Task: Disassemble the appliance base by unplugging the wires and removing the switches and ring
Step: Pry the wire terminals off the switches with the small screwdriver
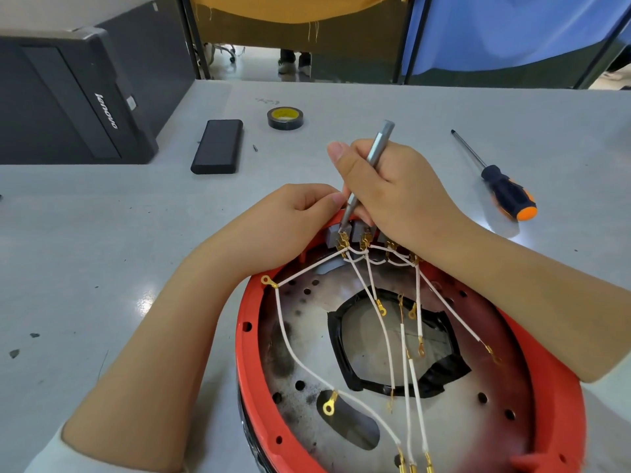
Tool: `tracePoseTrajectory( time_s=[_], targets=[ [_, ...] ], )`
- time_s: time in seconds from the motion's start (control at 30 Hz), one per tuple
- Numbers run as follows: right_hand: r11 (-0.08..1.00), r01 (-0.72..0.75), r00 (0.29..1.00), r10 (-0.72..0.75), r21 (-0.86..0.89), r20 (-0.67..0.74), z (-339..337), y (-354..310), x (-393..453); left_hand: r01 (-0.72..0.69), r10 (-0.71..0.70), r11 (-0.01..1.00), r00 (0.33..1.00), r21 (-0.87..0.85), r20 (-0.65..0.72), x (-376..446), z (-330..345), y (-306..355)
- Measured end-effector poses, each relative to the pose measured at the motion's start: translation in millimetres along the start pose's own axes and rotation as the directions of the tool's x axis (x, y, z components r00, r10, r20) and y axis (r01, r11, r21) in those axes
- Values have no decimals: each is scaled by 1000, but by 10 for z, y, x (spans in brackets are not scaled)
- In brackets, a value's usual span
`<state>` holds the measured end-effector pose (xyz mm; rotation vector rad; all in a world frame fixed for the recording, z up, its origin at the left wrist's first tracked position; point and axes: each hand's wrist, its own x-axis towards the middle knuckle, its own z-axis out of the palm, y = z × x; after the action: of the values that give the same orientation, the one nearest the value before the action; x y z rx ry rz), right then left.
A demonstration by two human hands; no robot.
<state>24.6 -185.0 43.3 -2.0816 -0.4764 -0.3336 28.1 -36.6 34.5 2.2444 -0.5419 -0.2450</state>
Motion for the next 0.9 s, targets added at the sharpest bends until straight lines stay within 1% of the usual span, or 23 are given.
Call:
tracePoseTrajectory(
  time_s=[0.2, 0.37, 0.6, 0.8, 0.9],
  targets=[
    [1000, -15, 1000, 15, -21, 14, 8, -2, 10, -5, 5, 1000, 1000, 2, -3, 3, 0, 2],
    [1000, -16, 1000, 16, -8, -23, -14, -11, 15, -8, 8, 1000, 1000, -5, -1, 2, -5, -1],
    [998, -51, 999, 52, 43, -11, 2, -1, 41, -1, 1, 1000, 1000, -19, -3, 2, -2, 2],
    [995, -95, 995, 95, 23, -7, 12, 3, 94, -3, 2, 1000, 1000, -19, -4, 15, 8, -20],
    [994, -91, 996, 91, 53, -4, -2, -3, 62, 0, 0, 1000, 1000, -31, 2, 14, 11, -23]
  ],
)
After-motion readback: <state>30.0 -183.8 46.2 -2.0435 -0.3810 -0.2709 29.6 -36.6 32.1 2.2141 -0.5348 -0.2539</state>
